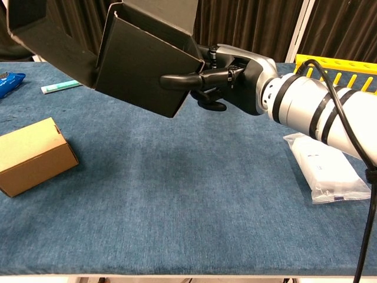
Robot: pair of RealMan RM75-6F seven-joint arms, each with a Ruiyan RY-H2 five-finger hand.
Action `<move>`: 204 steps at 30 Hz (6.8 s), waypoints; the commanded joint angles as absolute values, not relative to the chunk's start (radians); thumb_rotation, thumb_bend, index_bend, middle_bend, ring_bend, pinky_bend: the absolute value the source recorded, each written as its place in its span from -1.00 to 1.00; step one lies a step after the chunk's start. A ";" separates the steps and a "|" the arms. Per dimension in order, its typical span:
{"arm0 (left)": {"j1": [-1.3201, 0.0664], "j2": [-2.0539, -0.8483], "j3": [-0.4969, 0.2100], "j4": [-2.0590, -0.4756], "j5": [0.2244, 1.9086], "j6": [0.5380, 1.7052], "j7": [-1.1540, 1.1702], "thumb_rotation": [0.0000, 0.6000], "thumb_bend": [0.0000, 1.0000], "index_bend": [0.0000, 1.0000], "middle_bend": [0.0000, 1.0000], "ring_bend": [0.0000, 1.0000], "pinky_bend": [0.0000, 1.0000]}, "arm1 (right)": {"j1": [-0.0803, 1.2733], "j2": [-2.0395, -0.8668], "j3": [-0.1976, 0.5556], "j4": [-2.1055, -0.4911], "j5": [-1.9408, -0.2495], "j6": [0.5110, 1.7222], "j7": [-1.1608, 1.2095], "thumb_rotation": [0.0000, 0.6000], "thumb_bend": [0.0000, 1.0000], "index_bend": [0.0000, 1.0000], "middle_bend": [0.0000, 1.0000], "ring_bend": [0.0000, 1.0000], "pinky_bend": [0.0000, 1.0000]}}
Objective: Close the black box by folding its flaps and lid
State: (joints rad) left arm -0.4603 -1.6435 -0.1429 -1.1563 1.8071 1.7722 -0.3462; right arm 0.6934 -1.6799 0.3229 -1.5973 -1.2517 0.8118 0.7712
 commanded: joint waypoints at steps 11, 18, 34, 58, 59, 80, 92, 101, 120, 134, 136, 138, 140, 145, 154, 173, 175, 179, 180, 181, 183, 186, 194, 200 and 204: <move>-0.504 -1.602 -0.119 -1.208 1.843 1.751 -0.372 1.00 -0.95 -0.39 -0.38 0.65 1.00 | 0.707 -1.677 0.327 -1.588 -1.237 0.794 0.767 1.00 -0.65 -0.18 -0.06 0.63 1.00; -0.554 -1.552 -0.108 -1.185 1.886 1.705 -0.316 1.00 -0.97 -0.30 -0.37 0.65 1.00 | 0.734 -1.664 0.318 -1.581 -1.262 0.766 0.729 1.00 -0.65 -0.21 -0.09 0.63 1.00; -0.614 -1.491 -0.052 -1.174 1.942 1.649 -0.267 1.00 -1.00 -0.17 -0.24 0.65 1.00 | 0.766 -1.652 0.311 -1.556 -1.293 0.751 0.736 1.00 -0.82 -0.28 -0.12 0.63 1.00; -0.685 -1.593 -0.002 -1.010 1.959 1.624 -0.287 1.00 -1.00 -0.12 -0.23 0.60 1.00 | 0.808 -1.619 0.263 -1.475 -1.438 0.736 0.933 1.00 -0.65 -0.72 -0.28 0.53 1.00; -0.687 -1.596 0.000 -1.007 1.958 1.622 -0.291 1.00 -1.00 -0.12 -0.23 0.60 1.00 | 0.809 -1.620 0.261 -1.471 -1.443 0.739 0.945 1.00 -0.65 -0.72 -0.29 0.52 1.00; -0.725 -1.655 0.035 -0.880 1.944 1.597 -0.284 1.00 -0.94 0.05 -0.03 0.56 1.00 | 0.876 -1.663 0.181 -1.312 -1.552 0.790 1.182 1.00 -0.67 -0.72 -0.31 0.43 0.92; -0.723 -1.714 0.068 -0.791 1.921 1.581 -0.341 1.00 -0.84 -0.05 -0.04 0.47 1.00 | 0.905 -1.717 0.140 -1.199 -1.565 0.813 1.321 1.00 -0.77 -0.72 -0.33 0.41 0.87; -0.730 -1.714 0.092 -0.809 1.913 1.566 -0.391 1.00 -0.12 0.01 -0.03 0.46 0.98 | 0.908 -1.727 0.127 -1.175 -1.567 0.852 1.338 1.00 -0.76 -0.72 -0.32 0.41 0.87; -0.745 -1.641 0.085 -0.958 1.890 1.541 -0.389 1.00 -0.02 0.38 0.33 0.46 0.97 | 0.892 -1.717 0.118 -1.200 -1.556 0.921 1.283 1.00 -0.77 -0.72 -0.32 0.41 0.87; -0.727 -1.611 0.083 -0.980 1.895 1.564 -0.314 1.00 -0.71 -0.29 -0.43 -0.07 0.67 | 0.883 -1.707 0.131 -1.209 -1.515 0.917 1.216 1.00 -0.76 -0.72 -0.32 0.41 0.85; -0.722 -1.612 0.080 -0.976 1.898 1.579 -0.304 1.00 -0.75 -0.30 -0.45 -0.12 0.65 | 0.881 -1.707 0.133 -1.205 -1.505 0.911 1.206 1.00 -0.76 -0.72 -0.32 0.41 0.85; -0.717 -1.613 0.078 -0.974 1.897 1.587 -0.302 1.00 -0.80 -0.31 -0.47 -0.14 0.65 | 0.880 -1.708 0.135 -1.199 -1.495 0.902 1.201 1.00 -0.77 -0.72 -0.32 0.41 0.85; -0.709 -1.613 0.075 -0.969 1.894 1.600 -0.303 1.00 -0.85 -0.32 -0.49 -0.14 0.65 | 0.880 -1.712 0.141 -1.185 -1.479 0.889 1.196 1.00 -0.77 -0.72 -0.32 0.41 0.85; -0.680 -1.628 0.052 -0.920 1.887 1.680 -0.303 1.00 -0.93 -0.35 -0.53 -0.09 0.66 | 0.885 -1.736 0.154 -1.121 -1.437 0.841 1.168 1.00 -0.76 -0.72 -0.32 0.41 0.85; -0.631 -1.639 0.021 -0.873 1.847 1.770 -0.368 1.00 -0.94 -0.35 -0.48 0.08 0.69 | 0.946 -1.866 0.195 -0.946 -1.382 0.756 1.002 1.00 -0.73 -0.85 -0.50 0.34 0.76; -0.593 -1.563 0.040 -1.074 1.747 1.590 -0.373 1.00 -0.96 -0.67 -0.68 0.16 0.75 | 0.876 -1.694 0.093 -1.188 -1.447 0.738 0.960 1.00 -1.00 -1.00 -1.00 0.06 0.42; -0.586 -1.538 0.043 -1.139 1.713 1.536 -0.366 1.00 -0.96 -0.75 -0.74 0.17 0.77 | 0.860 -1.649 0.086 -1.239 -1.441 0.740 0.949 1.00 -1.00 -1.00 -1.00 0.05 0.41; -0.574 -1.507 0.046 -1.243 1.631 1.425 -0.384 0.92 -0.96 -0.84 -0.82 0.18 0.80 | 0.830 -1.552 0.091 -1.322 -1.412 0.747 0.921 1.00 -1.00 -1.00 -1.00 0.05 0.40; -0.573 -1.502 0.045 -1.262 1.613 1.398 -0.392 0.87 -0.96 -0.85 -0.83 0.18 0.81 | 0.828 -1.521 0.091 -1.344 -1.404 0.735 0.916 1.00 -1.00 -1.00 -1.00 0.05 0.41; -0.573 -1.496 0.044 -1.285 1.590 1.365 -0.407 0.79 -0.96 -0.87 -0.85 0.18 0.81 | 0.826 -1.478 0.094 -1.377 -1.394 0.722 0.910 1.00 -1.00 -1.00 -1.00 0.05 0.42; -0.576 -1.486 0.041 -1.318 1.553 1.304 -0.433 0.74 -0.96 -0.89 -0.88 0.19 0.81 | 0.823 -1.393 0.098 -1.442 -1.389 0.707 0.899 1.00 -1.00 -1.00 -1.00 0.05 0.44; -0.586 -1.473 0.031 -1.361 1.506 1.224 -0.488 0.96 -0.96 -0.97 -0.95 0.18 0.81 | 0.813 -1.272 0.111 -1.543 -1.402 0.717 0.898 1.00 -1.00 -1.00 -0.99 0.05 0.50; -0.628 -1.509 -0.015 -1.342 1.458 1.101 -0.520 1.00 -0.96 -0.99 -0.98 0.19 0.82 | 0.776 -1.090 0.151 -1.696 -1.424 0.782 0.908 1.00 -1.00 -1.00 -0.93 0.07 0.54; -0.664 -1.522 -0.033 -1.340 1.437 1.006 -0.537 1.00 -0.96 -0.99 -1.00 0.19 0.83 | 0.760 -1.086 0.146 -1.699 -1.428 0.784 0.927 1.00 -1.00 -1.00 -0.93 0.07 0.54; -0.682 -1.540 -0.046 -1.321 1.419 0.955 -0.543 1.00 -0.96 -0.99 -1.00 0.19 0.85 | 0.751 -1.100 0.141 -1.680 -1.440 0.790 0.951 1.00 -1.00 -1.00 -0.92 0.07 0.54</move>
State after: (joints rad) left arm -0.6723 -1.5303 -0.0383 -1.3303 1.4286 0.9713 -0.5379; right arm 0.7543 -1.0954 0.1424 -1.6856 -1.4357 0.7878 0.9449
